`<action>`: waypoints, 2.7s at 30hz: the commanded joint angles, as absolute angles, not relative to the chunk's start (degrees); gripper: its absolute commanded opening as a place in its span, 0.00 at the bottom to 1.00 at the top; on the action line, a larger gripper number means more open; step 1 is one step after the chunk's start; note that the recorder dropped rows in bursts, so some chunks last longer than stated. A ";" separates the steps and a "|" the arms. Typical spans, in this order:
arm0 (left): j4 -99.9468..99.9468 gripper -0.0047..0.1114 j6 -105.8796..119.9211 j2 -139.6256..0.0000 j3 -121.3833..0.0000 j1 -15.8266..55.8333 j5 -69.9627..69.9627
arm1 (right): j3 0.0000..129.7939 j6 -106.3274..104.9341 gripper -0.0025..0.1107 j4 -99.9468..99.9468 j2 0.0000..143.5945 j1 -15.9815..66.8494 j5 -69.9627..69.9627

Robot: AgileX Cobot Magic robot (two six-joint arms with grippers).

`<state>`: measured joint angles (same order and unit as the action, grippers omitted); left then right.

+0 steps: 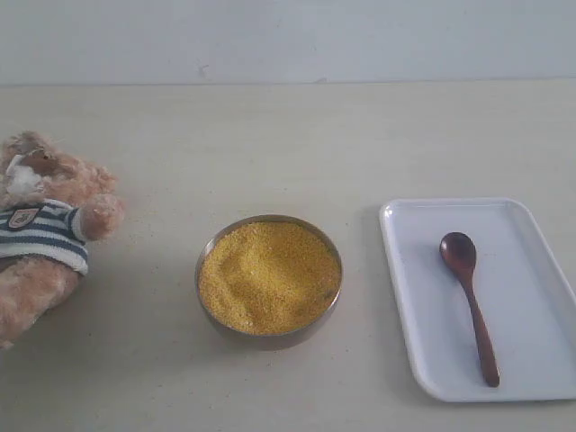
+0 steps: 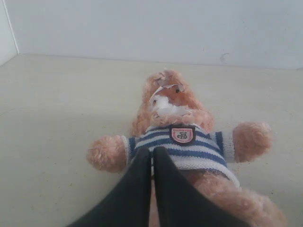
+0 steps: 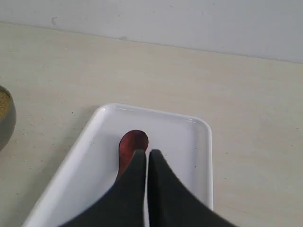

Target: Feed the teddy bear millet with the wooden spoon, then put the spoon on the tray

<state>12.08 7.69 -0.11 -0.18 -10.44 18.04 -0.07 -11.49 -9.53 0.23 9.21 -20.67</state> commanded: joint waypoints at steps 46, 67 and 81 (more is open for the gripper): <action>12.42 0.12 0.66 -67.38 -54.90 -9.66 51.66 | 0.00 -11.55 0.03 -9.71 0.00 9.16 -20.79; 17.71 0.94 11.10 -87.13 -44.87 -7.91 38.53 | 0.00 -11.57 0.03 -9.71 0.00 9.16 -20.91; 17.61 0.08 15.52 -97.04 -47.02 -3.97 39.48 | 0.00 -11.57 0.03 -9.71 0.00 9.16 -20.91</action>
<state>16.71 13.96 -97.66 -45.29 -4.66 35.97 -0.07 -11.49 -9.53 0.23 9.21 -20.67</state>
